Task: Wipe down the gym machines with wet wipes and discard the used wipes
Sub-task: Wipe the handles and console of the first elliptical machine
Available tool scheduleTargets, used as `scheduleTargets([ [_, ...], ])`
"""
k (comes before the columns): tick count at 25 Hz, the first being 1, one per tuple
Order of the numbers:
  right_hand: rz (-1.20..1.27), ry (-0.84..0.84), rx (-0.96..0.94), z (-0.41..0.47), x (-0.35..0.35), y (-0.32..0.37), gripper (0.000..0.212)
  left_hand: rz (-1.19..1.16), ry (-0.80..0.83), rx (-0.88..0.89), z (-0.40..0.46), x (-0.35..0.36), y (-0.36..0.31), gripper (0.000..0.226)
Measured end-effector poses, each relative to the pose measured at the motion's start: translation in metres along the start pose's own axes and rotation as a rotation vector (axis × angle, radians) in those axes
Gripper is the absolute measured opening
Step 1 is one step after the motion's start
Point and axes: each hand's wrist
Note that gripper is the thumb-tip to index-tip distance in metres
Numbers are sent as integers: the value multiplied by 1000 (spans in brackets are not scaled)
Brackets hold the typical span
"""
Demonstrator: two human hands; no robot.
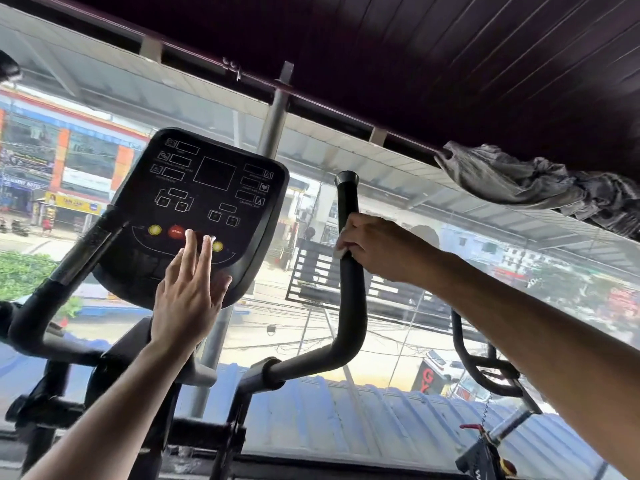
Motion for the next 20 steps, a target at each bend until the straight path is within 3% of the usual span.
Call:
scheduleTargets([
  [3, 197, -72, 35, -13, 1, -17, 24, -30, 51, 12, -5, 1, 4, 71],
  [8, 490, -434, 128, -44, 35, -31, 41, 15, 116, -31, 14, -20, -20, 74],
  [10, 624, -508, 177, -57, 51, -28, 43, -38, 146, 60, 40, -34, -45, 70],
  [15, 1001, -632, 248, -85, 67, -29, 23, -82, 257, 318, 113, -43, -119, 66],
  [20, 1159, -645, 243, -92, 107, -31, 19, 81, 362, 475, 181, -22, -163, 65],
])
Point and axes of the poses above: each hand's wrist, its own z-axis towards the middle knuckle, its own x-axis out of the palm, y = z × x, and after that the axes turned 9 degrees about x, right-handed
